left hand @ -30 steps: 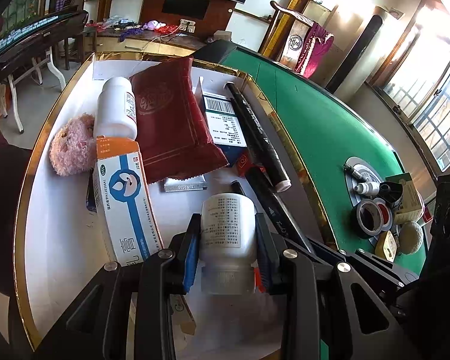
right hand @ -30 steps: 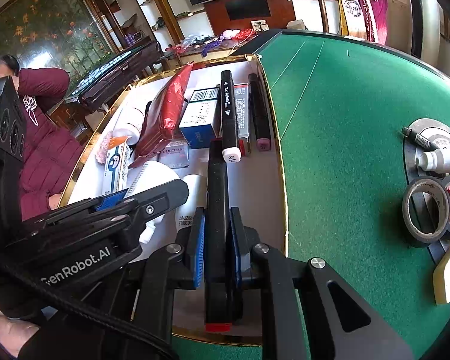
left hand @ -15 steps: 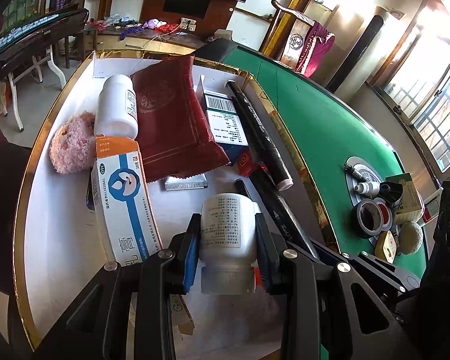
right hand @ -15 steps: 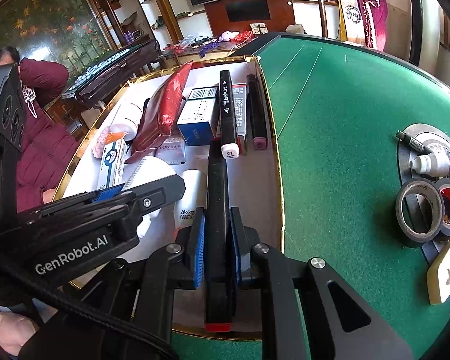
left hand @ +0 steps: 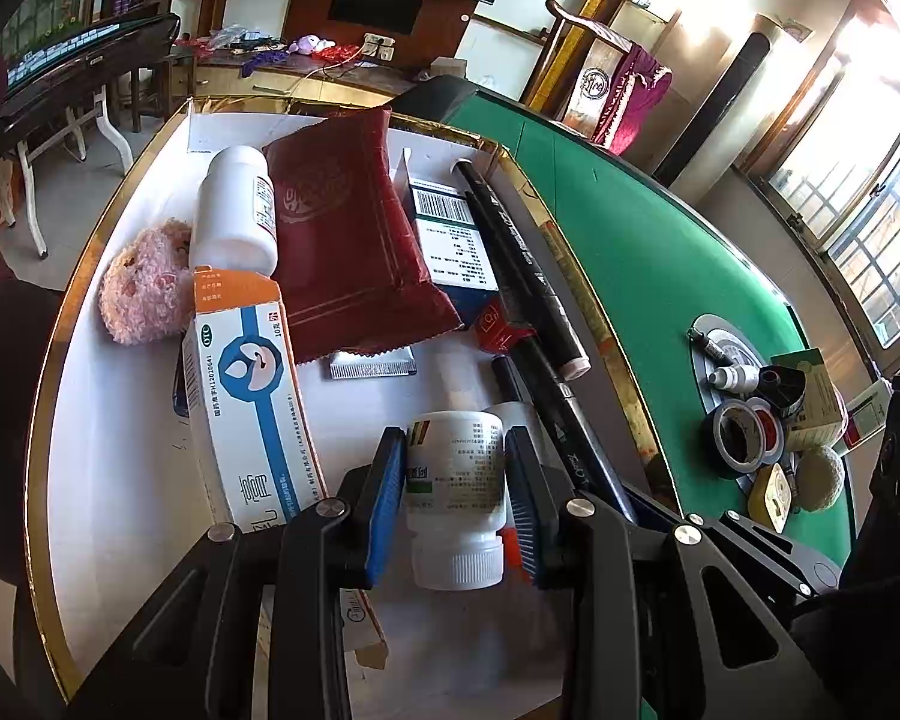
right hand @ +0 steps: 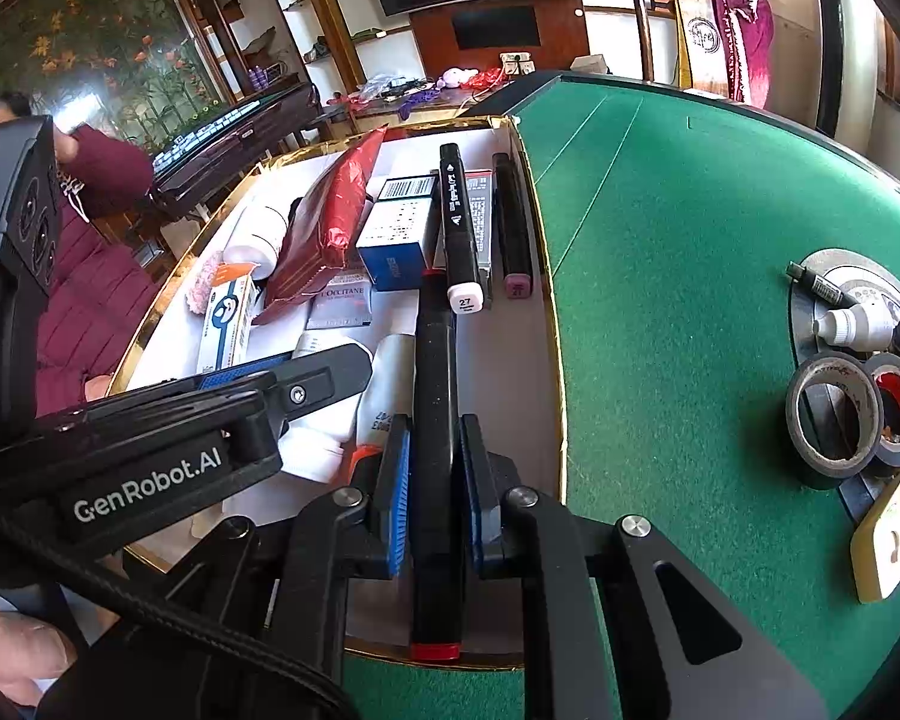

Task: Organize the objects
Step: 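Lower and open the left gripper to release the bottle while the right releases the marker, then move both open grippers back to the pile of items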

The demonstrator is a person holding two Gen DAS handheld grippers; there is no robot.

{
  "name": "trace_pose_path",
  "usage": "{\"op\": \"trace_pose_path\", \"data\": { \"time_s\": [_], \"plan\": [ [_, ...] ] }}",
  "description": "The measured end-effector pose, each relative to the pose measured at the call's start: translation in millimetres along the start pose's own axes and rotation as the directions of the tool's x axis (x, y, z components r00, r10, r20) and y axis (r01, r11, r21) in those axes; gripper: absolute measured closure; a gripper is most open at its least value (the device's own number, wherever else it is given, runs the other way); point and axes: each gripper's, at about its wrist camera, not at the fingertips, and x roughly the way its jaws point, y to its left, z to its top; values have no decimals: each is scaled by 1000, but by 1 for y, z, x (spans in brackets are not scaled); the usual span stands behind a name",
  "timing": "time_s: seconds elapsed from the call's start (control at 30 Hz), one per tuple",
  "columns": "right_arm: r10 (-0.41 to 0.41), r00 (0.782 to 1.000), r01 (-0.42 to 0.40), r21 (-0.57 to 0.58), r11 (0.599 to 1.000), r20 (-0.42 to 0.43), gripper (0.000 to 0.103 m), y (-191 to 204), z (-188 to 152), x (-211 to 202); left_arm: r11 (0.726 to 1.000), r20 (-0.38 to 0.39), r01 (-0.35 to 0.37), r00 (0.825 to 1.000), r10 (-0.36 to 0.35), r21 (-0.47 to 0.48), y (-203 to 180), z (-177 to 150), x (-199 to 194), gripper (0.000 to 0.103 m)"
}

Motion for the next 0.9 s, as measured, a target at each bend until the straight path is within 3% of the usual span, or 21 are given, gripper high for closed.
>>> {"op": "trace_pose_path", "data": {
  "time_s": [0.5, 0.67, 0.9],
  "plan": [
    [33, 998, -36, 54, 998, 61, 89, -16, 1, -34, 1000, 14, 23, 1000, -24, 4, -4, 1, -3, 74],
    [58, 994, -67, 109, 992, 91, 89, -36, -5, -54, 999, 39, 35, 999, -35, 7, -7, 1, -8, 74],
    [33, 994, -51, 170, 984, 107, 86, -72, -21, -79, 997, 103, 58, 993, -63, 52, -17, 2, -20, 73]
  ]
}}
